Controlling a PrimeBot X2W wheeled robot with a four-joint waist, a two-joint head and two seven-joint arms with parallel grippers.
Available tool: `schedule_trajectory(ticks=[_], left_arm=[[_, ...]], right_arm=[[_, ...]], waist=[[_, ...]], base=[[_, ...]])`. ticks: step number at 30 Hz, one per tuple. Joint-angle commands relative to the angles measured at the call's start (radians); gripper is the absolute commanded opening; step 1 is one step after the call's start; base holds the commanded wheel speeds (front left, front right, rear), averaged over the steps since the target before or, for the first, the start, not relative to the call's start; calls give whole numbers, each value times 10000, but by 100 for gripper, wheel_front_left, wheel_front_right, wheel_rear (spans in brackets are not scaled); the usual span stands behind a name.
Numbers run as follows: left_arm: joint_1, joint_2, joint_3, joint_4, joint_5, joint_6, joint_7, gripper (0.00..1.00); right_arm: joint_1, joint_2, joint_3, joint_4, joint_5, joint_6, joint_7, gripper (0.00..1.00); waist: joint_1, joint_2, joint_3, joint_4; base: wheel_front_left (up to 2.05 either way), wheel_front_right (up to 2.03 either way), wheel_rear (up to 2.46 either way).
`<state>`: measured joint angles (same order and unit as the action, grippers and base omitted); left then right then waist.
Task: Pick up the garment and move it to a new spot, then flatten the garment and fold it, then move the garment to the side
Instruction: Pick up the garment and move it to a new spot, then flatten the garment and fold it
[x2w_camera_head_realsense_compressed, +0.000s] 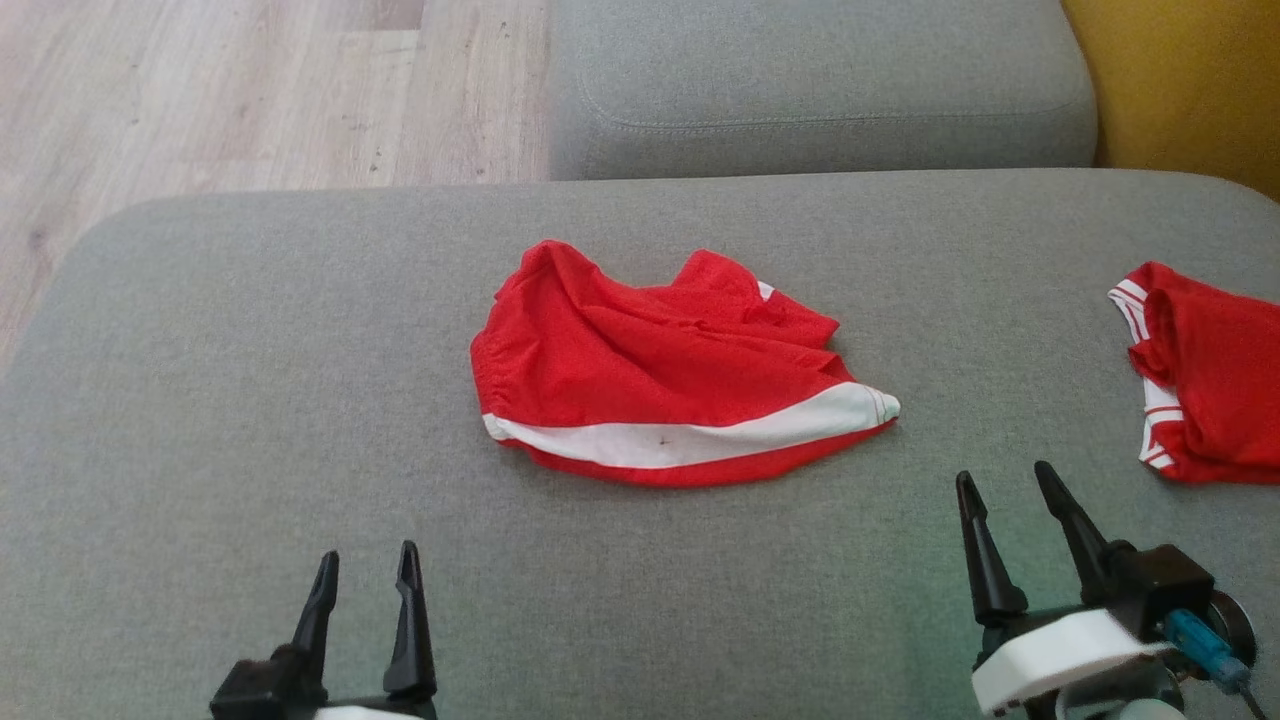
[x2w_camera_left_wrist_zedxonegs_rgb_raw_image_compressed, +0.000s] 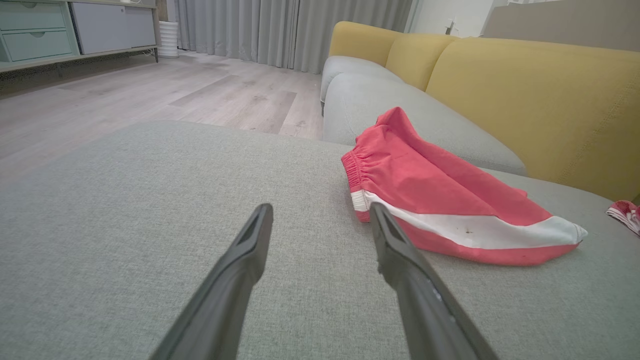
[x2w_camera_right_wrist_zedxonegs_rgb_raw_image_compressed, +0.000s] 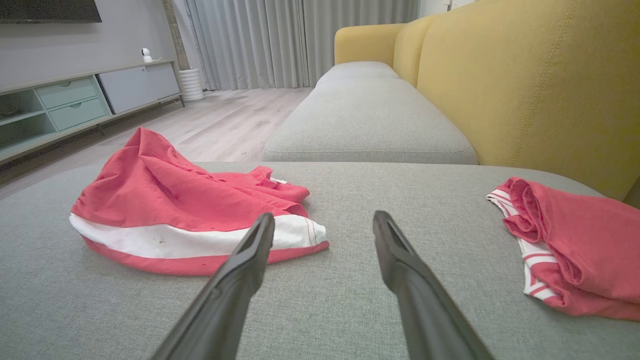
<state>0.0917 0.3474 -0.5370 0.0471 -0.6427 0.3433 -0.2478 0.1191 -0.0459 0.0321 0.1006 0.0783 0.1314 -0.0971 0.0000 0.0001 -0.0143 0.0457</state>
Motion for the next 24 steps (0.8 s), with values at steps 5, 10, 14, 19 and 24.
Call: schedule_trajectory(ticks=[5, 10, 14, 19, 24], left_arm=[[-423, 214, 404, -305, -27, 55, -13, 100], [-477, 221, 368, -271, -12, 36, -6, 100], [-537, 214, 329, -242, 13, 27, -7, 100], [-728, 184, 266, -325, 96, 44, 8, 100], [-982, 101, 186, -309, 161, -19, 5, 100]], right_arm=[[-439, -43, 236, -261, -44, -7, -125, 100], [-468, -43, 215, -219, -77, -7, -121, 100], [-598, -43, 179, -176, -198, -7, -34, 100], [-1445, -43, -51, 120, -630, -7, 607, 100], [-2848, -53, -82, 1053, -1077, -7, 2138, 100]], waist=[[0, -1, 44, -8], [0, -1, 80, 0], [0, -1, 187, 27], [0, -1, 511, 149], [0, -1, 899, 442]], base=[[0, 0, 0], [0, 0, 0], [0, 0, 0], [0, 0, 0], [0, 0, 0]])
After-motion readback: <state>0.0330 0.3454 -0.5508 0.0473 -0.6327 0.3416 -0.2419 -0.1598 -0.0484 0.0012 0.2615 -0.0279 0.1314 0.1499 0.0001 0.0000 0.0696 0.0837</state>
